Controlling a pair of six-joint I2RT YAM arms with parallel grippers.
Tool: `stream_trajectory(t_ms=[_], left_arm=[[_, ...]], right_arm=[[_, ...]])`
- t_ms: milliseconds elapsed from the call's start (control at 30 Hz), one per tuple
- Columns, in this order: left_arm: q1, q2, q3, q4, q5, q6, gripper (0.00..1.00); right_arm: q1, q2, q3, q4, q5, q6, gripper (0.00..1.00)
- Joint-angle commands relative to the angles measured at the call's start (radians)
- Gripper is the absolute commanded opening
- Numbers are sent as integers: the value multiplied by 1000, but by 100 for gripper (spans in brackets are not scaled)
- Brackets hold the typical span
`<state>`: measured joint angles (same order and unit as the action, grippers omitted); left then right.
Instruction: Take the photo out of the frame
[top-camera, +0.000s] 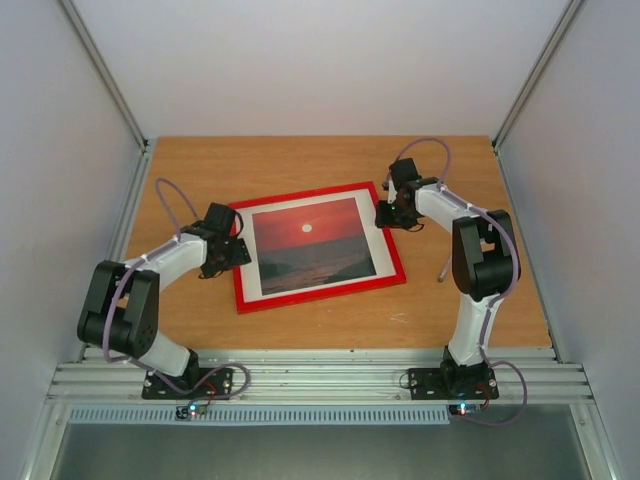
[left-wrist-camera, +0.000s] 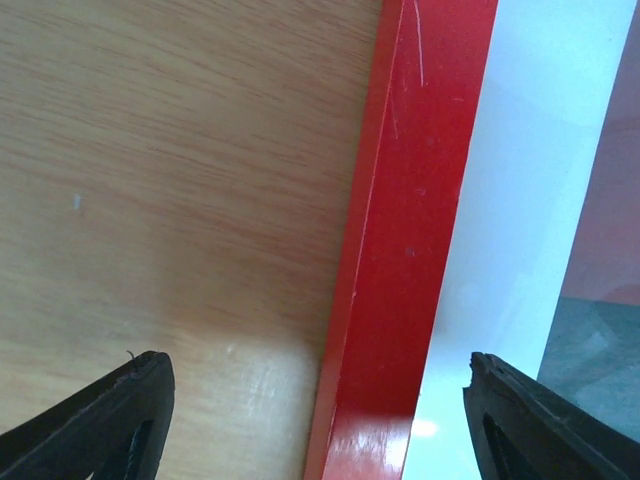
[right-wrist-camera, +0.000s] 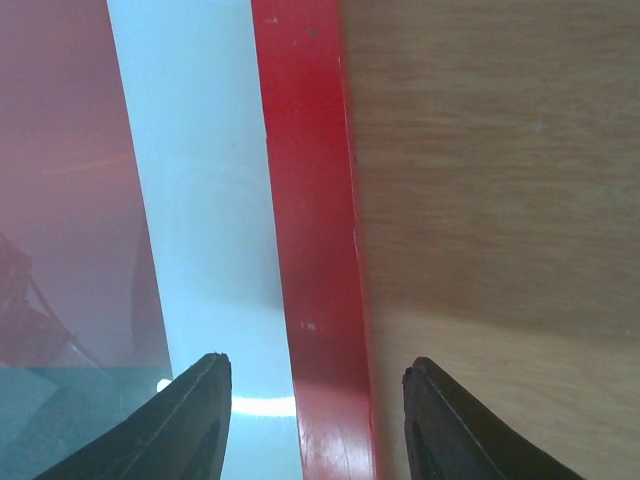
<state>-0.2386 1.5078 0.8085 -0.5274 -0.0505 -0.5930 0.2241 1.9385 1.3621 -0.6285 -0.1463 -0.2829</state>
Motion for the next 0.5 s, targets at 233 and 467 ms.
stream_trajectory(t_ms=[233,467], left_arm=[[8,85,53,39,30,25,71],[5,113,55,55,97,32,56]], right_arm=[[-3,77,55,-40,65,-50,42],[-3,51,38,-47,92,-58,24]])
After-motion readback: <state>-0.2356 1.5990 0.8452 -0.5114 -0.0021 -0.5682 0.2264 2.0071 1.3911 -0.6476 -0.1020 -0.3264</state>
